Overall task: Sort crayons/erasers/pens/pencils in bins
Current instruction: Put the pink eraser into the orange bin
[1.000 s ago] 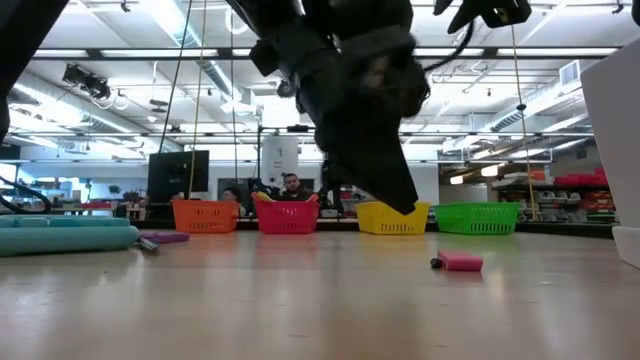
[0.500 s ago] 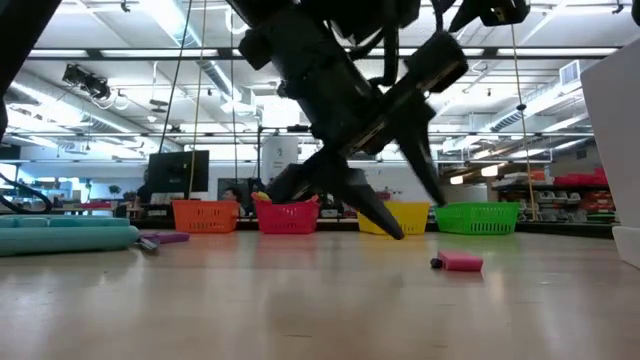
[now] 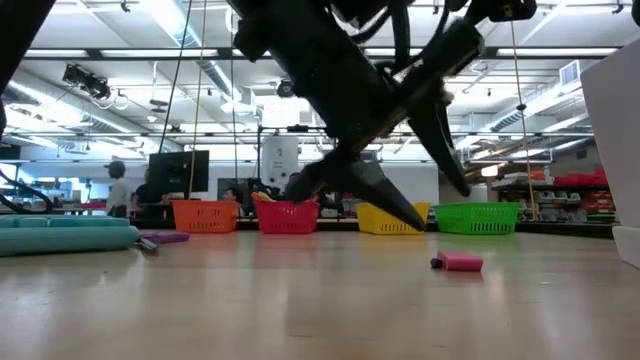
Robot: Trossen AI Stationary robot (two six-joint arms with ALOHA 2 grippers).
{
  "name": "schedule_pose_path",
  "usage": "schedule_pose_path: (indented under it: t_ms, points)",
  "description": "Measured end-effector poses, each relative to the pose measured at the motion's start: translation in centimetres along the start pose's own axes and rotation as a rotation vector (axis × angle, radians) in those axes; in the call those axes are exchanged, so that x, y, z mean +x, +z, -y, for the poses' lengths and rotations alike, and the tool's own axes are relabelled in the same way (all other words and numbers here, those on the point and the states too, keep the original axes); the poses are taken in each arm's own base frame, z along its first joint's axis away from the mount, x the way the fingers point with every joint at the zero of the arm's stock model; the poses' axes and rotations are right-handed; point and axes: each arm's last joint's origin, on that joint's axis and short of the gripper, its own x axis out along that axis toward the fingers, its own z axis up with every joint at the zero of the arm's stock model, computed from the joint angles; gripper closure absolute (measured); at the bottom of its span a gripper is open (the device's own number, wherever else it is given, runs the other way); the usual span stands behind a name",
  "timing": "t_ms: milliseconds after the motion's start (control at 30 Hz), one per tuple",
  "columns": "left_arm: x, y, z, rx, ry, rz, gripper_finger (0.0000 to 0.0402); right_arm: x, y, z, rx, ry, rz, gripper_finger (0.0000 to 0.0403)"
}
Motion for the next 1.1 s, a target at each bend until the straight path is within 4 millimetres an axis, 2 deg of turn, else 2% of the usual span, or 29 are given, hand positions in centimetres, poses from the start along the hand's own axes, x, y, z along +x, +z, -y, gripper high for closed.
schedule_pose_path:
  t_ms: [333, 700, 800, 933, 1100]
  points:
    - [1.7, -3.1, -0.2, 0.009, 0.03, -0.022, 0.0211, 0.0, -0.3, -0.1, 0.012, -0.024, 0.015, 0.0258]
    - [2.2, -3.5, -0.5, 0.044, 0.071, 0.008, 0.0212, 0.0, -0.3, 0.1, 0.017, -0.047, 0.021, 0.0258]
    - [2.5, -3.6, -0.1, 0.041, 0.022, 0.033, 0.0215, -0.1, -0.4, 0.0, 0.01, -0.047, 0.017, 0.0258]
    - [2.7, -3.7, 0.3, 0.03, -0.037, 0.068, 0.0232, -0.1, -0.7, -0.1, -0.001, -0.042, 0.012, 0.0258]
    - [2.8, -3.8, 0.2, 0.033, -0.024, 0.046, 0.0264, -0.1, -0.9, -0.3, -0.013, -0.044, 0.012, 0.0258]
